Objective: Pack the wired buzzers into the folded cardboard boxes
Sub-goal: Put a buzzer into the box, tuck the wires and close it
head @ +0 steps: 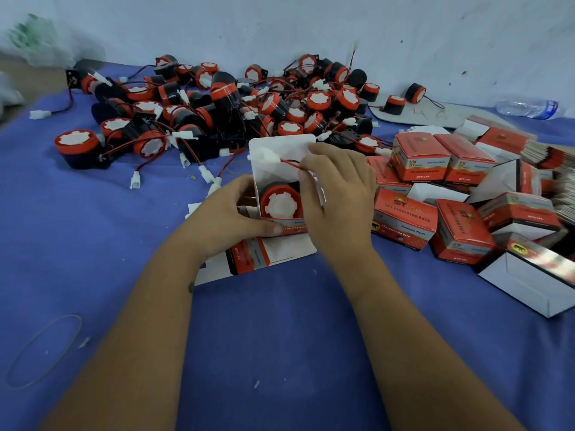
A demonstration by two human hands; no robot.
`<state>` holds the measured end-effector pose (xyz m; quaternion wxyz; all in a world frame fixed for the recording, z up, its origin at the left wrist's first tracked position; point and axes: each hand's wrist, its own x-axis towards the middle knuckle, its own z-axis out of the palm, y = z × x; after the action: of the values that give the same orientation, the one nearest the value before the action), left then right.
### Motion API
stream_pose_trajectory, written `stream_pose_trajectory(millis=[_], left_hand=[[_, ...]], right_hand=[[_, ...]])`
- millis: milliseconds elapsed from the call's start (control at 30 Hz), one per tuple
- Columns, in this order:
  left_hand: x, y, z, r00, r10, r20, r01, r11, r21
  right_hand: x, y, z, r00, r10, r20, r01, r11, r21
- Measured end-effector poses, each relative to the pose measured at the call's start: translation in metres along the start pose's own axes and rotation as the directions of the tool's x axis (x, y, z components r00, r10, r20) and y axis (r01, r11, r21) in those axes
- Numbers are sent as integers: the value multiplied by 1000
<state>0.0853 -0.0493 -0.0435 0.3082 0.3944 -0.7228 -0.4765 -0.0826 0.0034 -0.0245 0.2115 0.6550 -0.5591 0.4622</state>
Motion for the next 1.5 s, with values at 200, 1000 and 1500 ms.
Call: stream_pose_trajectory(millis=[200,1000,1500], left_hand=[[-2,3,3,1000,11,-18,-11,1000,26],[-1,2,7,996,89,-22,-86,990,109],[4,-5,11,994,45,-97,-28,986,165]], right_hand=[[4,-2,-4,988,76,133,-77,997,2],[27,6,-11,828,69,557,-105,994,34],[54,-2,6,700,99,707,18,988,-155]])
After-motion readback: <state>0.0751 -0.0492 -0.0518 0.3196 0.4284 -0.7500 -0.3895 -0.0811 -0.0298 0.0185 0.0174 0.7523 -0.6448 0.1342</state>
